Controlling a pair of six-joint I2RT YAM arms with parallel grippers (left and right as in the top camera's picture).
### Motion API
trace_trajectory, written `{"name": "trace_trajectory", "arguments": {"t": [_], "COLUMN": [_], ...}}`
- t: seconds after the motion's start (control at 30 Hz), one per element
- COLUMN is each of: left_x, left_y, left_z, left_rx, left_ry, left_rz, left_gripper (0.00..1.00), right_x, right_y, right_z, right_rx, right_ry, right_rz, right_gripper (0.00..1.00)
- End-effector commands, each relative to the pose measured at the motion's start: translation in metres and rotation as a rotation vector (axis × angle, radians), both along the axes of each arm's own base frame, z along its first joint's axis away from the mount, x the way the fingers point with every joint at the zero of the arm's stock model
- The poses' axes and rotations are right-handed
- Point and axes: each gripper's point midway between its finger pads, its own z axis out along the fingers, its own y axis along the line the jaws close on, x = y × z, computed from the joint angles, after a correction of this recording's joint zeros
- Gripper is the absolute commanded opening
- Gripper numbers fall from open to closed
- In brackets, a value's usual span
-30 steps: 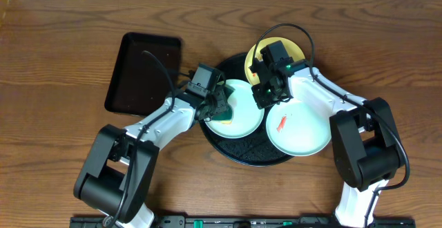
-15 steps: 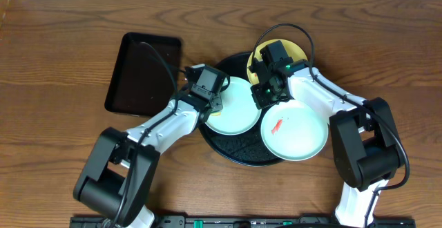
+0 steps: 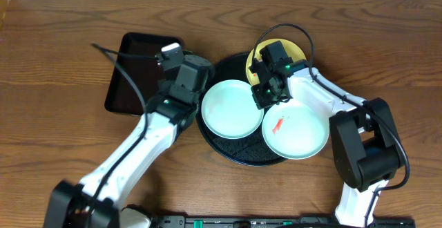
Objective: Clean dirty plates on tray and stack at the side
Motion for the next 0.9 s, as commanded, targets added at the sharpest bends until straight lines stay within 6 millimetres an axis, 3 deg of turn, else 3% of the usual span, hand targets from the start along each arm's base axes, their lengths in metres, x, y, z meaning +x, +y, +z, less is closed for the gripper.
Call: {"name": "trace_trajectory", "arguments": {"t": [0.0, 0.13, 0.37, 0.4, 0.6, 0.7, 0.87], "left_x": [-0.008, -0.014, -0.029, -0.033, -0.041, -0.043, -0.047], "left_y": [0.007, 0.022, 0.059, 0.066, 0.076, 0.077, 0.078], "left_z": [0.014, 0.013, -0.006, -0.009, -0.018, -0.022, -0.025], "left_rx": [0.007, 0.022, 0.041, 0.029, 0.005, -0.004, 0.002], "left_ry": [-0.02, 0.012, 0.12, 0.137, 0.196, 0.21, 0.231], "left_rz": [0.004, 0.035, 0.135, 0.168, 0.188, 0.188, 0.188], "left_gripper": [0.08, 0.07, 0.08, 0.08, 0.08, 0.08, 0.08], "right_x": [0.009, 0.022, 0.032, 0.032, 0.03, 0.026, 0.018], "right_y": [0.01, 0.008, -0.012, -0.016, -0.015, -0.009, 0.005], "right_z": [0.033, 0.072, 0.147, 0.166, 0.224, 0.245, 0.257], "right_rx": [-0.001, -0.068, -0.335, -0.417, -0.691, -0.796, -0.816], "right_ry": [-0.123, -0.283, -0.59, -0.667, -0.9, -0.978, -1.031], "right_rz": [0.057, 0.044, 0.055, 0.048, 0.077, 0.08, 0.086], "right_gripper": [0.01, 0.01, 0.01, 0.01, 0.01, 0.01, 0.01]}}
